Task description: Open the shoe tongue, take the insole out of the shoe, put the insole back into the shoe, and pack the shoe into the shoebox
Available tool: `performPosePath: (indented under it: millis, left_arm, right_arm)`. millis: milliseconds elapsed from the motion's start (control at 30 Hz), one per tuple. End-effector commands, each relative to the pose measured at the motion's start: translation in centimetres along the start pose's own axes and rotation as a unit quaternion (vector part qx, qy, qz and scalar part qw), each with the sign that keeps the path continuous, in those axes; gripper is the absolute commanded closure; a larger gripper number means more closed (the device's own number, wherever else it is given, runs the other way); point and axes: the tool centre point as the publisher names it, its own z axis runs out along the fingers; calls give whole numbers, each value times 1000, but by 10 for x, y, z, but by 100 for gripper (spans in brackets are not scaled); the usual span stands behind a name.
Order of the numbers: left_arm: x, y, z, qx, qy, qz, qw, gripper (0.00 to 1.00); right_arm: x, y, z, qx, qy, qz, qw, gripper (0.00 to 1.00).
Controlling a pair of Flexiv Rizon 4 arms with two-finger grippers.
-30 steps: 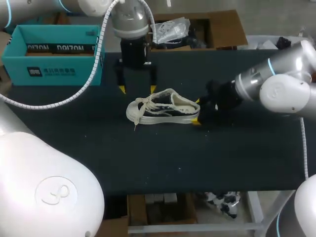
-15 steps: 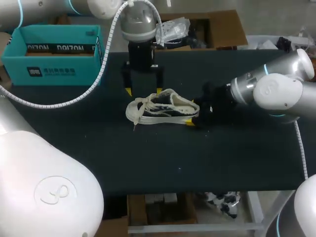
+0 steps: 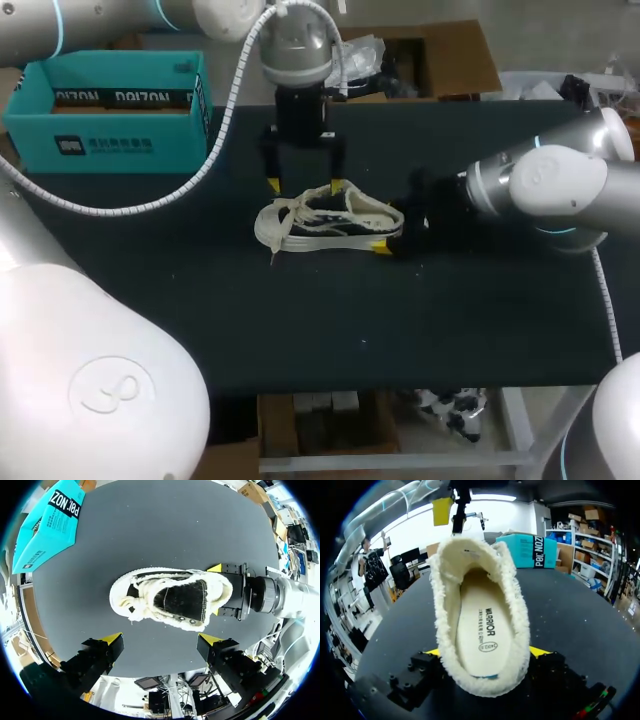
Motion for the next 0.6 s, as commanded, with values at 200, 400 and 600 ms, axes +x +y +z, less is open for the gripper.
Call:
performPosePath:
  millis: [200, 400, 600]
  left_arm:
    - [46, -15, 15, -4, -62, -12, 998, 22]
    - [56, -26, 32, -19, -97, -25, 995, 49]
    - [59, -31, 36, -24, -111, -33, 993, 55]
  right_arm:
    - [-4, -6, 9, -4, 1, -1, 1000, 100]
    - [-4, -6, 9, -4, 1, -1, 1000, 100]
    - [-4, -6, 9, -4, 1, -1, 1000, 100]
